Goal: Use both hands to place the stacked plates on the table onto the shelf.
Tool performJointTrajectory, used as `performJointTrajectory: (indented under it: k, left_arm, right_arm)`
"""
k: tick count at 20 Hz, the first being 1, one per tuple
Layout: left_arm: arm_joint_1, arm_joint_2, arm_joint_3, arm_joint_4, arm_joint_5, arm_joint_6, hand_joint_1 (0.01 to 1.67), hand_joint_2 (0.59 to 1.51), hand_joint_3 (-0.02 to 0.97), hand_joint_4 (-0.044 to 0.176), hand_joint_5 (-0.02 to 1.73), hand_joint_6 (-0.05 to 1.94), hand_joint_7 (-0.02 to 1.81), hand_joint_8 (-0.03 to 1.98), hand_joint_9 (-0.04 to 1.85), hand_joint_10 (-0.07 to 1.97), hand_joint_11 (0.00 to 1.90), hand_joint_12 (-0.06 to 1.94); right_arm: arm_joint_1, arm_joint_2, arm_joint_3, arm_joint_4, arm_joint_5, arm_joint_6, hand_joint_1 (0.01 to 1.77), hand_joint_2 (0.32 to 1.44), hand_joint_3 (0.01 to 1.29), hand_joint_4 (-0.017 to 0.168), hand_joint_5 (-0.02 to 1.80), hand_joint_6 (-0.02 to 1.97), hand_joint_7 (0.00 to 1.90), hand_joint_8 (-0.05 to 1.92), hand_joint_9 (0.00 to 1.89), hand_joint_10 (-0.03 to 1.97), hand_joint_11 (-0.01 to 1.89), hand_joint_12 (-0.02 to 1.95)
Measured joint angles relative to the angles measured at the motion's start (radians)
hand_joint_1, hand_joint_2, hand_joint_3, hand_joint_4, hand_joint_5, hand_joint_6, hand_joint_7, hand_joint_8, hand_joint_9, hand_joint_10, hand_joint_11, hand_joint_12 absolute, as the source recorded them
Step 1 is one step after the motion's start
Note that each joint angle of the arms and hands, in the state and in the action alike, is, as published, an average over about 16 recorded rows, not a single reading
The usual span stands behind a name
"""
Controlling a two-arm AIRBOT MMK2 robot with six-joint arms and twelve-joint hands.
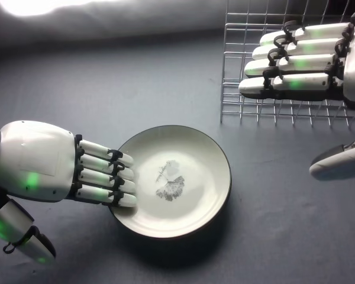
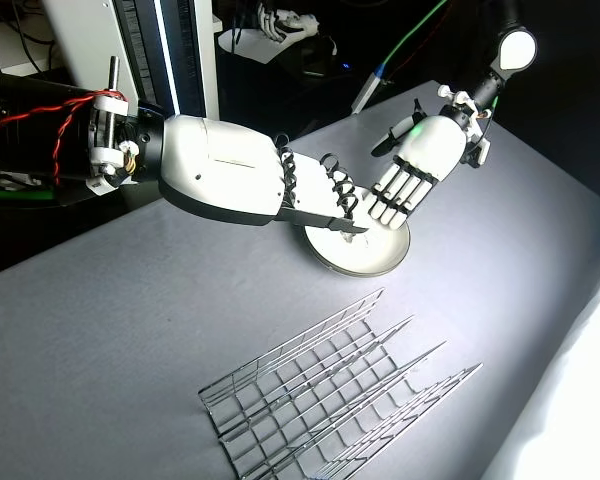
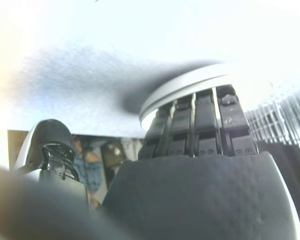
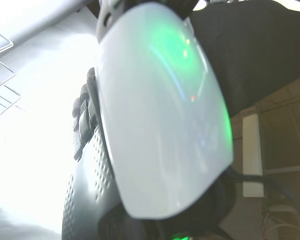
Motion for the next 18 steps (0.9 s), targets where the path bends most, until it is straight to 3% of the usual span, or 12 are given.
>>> performJointTrajectory:
  k: [8,18]
  left_arm:
    - [0.004,-0.048,-0.007,-0.007,0.018,-0.002,0.01,1.119,0.017,-0.008,-0.01,-0.03,0.0,-0.02,0.01,0.0,0.01,0.01]
    - [-0.016,-0.128,-0.021,-0.029,0.06,-0.002,0.01,1.119,0.017,-0.01,-0.01,-0.04,-0.01,-0.02,0.01,0.0,0.01,0.01]
  right_arm:
    - [-0.01,-0.027,0.055,-0.119,0.056,-0.004,0.02,1.16,0.01,0.007,0.04,0.03,0.02,0.01,0.02,0.01,0.03,0.0]
    - [-0.02,-0.126,0.142,-0.245,0.108,-0.006,0.03,1.16,0.01,0.007,0.05,0.03,0.02,0.01,0.02,0.01,0.03,0.02]
